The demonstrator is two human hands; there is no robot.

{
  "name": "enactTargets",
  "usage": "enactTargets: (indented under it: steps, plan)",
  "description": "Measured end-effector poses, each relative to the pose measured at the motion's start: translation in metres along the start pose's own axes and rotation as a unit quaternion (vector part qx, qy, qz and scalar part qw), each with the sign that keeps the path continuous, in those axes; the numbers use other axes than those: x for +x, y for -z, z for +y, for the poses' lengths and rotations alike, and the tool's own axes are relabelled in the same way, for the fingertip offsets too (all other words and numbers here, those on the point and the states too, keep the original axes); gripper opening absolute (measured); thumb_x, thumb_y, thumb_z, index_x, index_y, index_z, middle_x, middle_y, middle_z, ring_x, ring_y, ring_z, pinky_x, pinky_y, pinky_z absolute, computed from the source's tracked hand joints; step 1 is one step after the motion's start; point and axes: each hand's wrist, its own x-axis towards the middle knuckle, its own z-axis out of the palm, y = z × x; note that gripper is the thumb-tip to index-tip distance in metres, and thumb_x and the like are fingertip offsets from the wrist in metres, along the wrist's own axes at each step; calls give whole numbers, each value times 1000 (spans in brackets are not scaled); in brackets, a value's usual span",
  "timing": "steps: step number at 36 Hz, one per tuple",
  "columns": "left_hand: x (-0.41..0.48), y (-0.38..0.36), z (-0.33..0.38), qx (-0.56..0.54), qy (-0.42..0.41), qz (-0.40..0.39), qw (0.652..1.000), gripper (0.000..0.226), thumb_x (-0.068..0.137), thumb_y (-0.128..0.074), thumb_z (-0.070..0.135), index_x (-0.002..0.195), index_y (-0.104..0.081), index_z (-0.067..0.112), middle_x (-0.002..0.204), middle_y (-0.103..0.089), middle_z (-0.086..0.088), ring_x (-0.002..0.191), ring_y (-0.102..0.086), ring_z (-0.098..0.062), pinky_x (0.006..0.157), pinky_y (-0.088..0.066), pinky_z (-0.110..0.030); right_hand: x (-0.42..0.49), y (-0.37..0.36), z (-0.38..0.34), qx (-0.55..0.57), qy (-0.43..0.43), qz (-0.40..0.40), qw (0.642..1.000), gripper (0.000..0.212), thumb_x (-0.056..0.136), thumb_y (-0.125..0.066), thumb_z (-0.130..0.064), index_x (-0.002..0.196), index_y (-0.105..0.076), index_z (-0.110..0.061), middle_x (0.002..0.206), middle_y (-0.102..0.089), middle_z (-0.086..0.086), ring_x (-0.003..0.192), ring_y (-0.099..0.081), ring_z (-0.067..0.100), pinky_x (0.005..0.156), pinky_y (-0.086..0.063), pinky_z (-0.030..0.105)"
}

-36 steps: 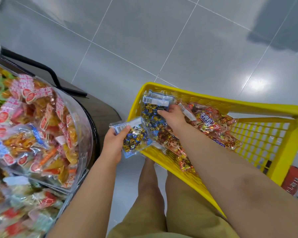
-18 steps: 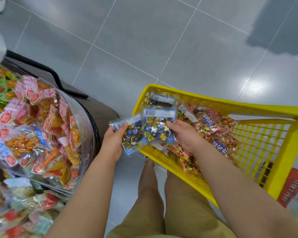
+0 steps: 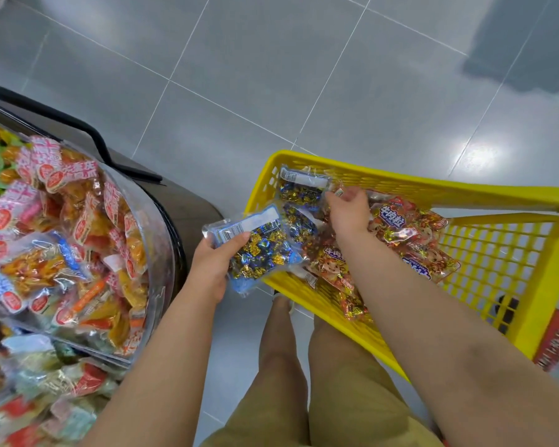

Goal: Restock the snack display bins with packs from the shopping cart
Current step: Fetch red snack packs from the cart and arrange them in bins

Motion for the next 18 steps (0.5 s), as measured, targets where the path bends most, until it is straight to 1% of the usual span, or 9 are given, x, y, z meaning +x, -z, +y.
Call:
enactTargets:
  steps: [2, 3, 5, 6, 8, 10, 14, 15, 18]
  plan:
    - [-3, 4, -2, -10, 12, 3, 1000, 33, 81, -71, 8, 113, -62, 7, 98, -73, -13, 83, -71, -25, 74, -60, -41, 14, -9, -7, -16, 2, -27, 1000, 62, 82, -70, -28, 135, -44, -9, 122, -56, 8, 113, -54, 24, 84, -39, 24]
    - [-4, 6, -3, -15, 16, 4, 1000, 35, 81, -70, 8, 115, -61, 6, 101, -72, -15, 85, -71, -27, 76, -59, -43, 19, -14, -10, -32, 5, -43, 999, 65, 81, -72, -28, 136, -44, -8, 129, -55, 9, 115, -53, 25, 82, -38, 18]
    - [-7, 10, -4, -15, 25, 11, 1000, 39, 83, -69, 7, 120, -59, 2, 107, -70, -19, 92, -69, -32, 82, -57, -47, 25, -23, -14, -56, 13, -63, 996, 65, 79, -75, -28, 133, -47, -7, 130, -56, 10, 108, -56, 23, 67, -40, 7]
    - [-8, 12, -4, -13, 31, 16, 999, 40, 83, -69, 7, 122, -59, 2, 109, -69, -20, 95, -68, -33, 84, -56, -48, 27, -26, -14, -65, 18, -66, 996, 63, 79, -75, -28, 132, -48, -7, 128, -57, 9, 107, -57, 23, 64, -41, 9]
    - [-10, 17, -5, -6, 37, 29, 999, 42, 83, -70, 8, 123, -58, 1, 110, -68, -21, 97, -67, -34, 84, -56, -49, 30, -26, -12, -95, 26, -62, 993, 58, 79, -75, -29, 128, -51, -8, 124, -60, 8, 109, -58, 25, 73, -41, 20]
    - [-13, 22, -4, -7, 39, 43, 998, 40, 82, -72, 9, 119, -58, 1, 107, -70, -20, 93, -69, -34, 82, -56, -51, 26, -23, -11, -119, 31, -58, 991, 50, 80, -74, -30, 122, -57, -9, 120, -61, 9, 106, -58, 25, 76, -39, 24]
    - [-19, 30, 4, -14, 43, 77, 996, 25, 79, -76, 11, 96, -59, 10, 89, -72, -14, 70, -72, -24, 61, -60, -42, -2, -10, -15, -105, 90, -49, 989, 35, 85, -69, -27, 114, -62, -10, 108, -64, 7, 91, -56, 19, 73, -37, 23]
    - [-21, 32, 7, -7, 43, 83, 996, 28, 78, -77, 12, 99, -60, 9, 93, -72, -16, 73, -72, -26, 63, -60, -43, -13, -5, -18, -101, 107, -48, 988, 34, 86, -68, -27, 114, -63, -10, 105, -62, 5, 90, -54, 16, 74, -37, 23]
    - [-31, 35, 20, 35, 37, 86, 995, 59, 73, -83, 23, 122, -56, 4, 121, -64, -20, 103, -65, -35, 89, -53, -54, -53, 11, -27, -64, 174, -72, 980, 23, 87, -66, -20, 109, -68, -10, 103, -58, 2, 95, -55, 13, 85, -40, 19]
